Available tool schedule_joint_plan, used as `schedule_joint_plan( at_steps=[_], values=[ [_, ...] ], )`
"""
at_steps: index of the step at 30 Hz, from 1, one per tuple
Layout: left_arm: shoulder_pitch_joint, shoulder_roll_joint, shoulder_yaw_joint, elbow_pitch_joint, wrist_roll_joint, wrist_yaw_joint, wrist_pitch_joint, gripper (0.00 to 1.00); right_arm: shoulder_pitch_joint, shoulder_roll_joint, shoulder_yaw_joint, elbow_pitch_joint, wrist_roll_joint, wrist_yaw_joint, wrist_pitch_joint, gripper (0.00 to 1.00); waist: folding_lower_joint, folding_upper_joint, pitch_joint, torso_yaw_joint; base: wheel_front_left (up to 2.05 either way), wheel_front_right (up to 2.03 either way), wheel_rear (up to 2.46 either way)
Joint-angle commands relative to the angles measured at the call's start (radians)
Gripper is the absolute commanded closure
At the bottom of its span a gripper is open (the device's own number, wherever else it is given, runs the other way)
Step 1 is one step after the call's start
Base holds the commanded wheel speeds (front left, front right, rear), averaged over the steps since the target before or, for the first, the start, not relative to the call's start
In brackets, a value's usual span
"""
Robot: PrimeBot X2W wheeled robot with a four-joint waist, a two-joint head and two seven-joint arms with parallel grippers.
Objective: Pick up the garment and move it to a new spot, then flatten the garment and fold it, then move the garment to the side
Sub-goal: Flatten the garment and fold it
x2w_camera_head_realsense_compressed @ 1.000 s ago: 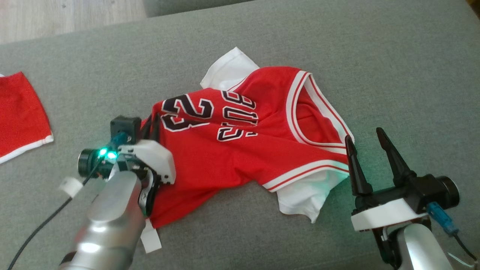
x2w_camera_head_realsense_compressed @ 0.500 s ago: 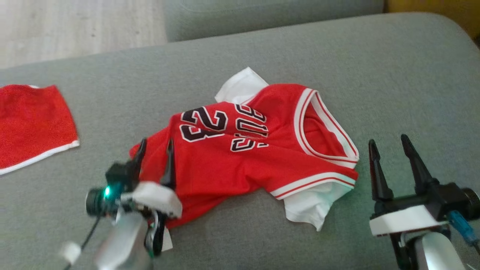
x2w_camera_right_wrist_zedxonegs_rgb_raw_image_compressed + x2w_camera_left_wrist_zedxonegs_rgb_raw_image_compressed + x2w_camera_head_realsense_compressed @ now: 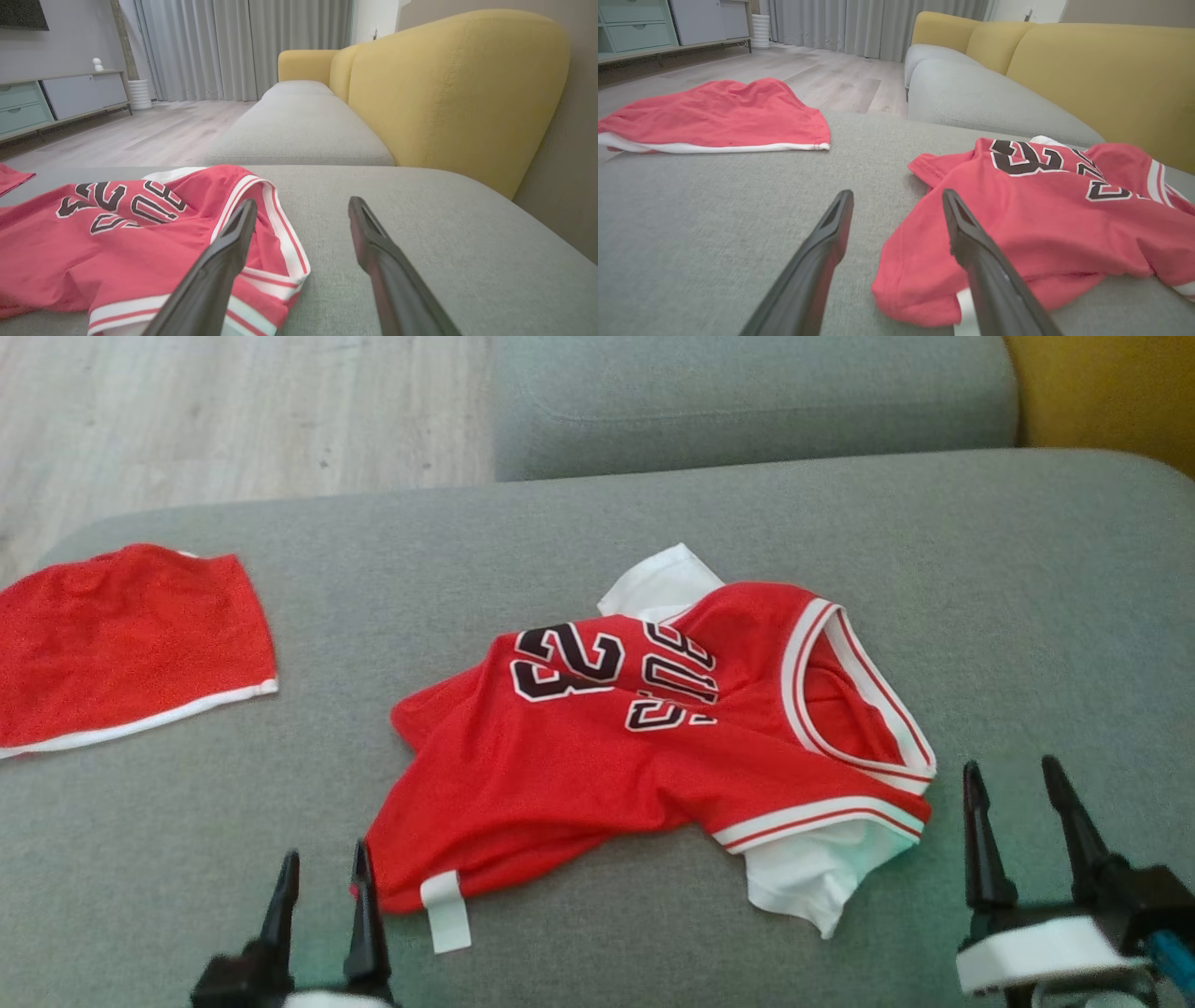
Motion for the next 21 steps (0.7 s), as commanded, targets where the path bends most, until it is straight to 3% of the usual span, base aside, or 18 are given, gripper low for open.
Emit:
schedule_joint_plan(
  at_steps=[1,12,21],
  values=[
    [-0.016,-0.008,0.044,-0.032,0.015,-0.008,-0.01,0.0,-0.01,-0.008,0.017,-0.025,-0.005,-0.001,-0.011,0.0,0.0002,-0.0001,-0.01,0.012,0.0,0.0,0.0],
    [0.044,-0.04,0.122,0.017,0.091,-0.09,-0.01,0.0,0.029,-0.004,0.044,0.014,0.011,-0.001,-0.011,0.0,0.0002,-0.0001,-0.024,0.025,0.0,0.0,0.0],
    [0.039,-0.051,0.162,0.031,0.118,-0.114,-0.01,0.0,0.018,-0.004,0.057,0.025,0.015,-0.001,-0.011,0.0,0.0002,-0.0001,-0.026,0.017,0.0,0.0,0.0]
  ],
)
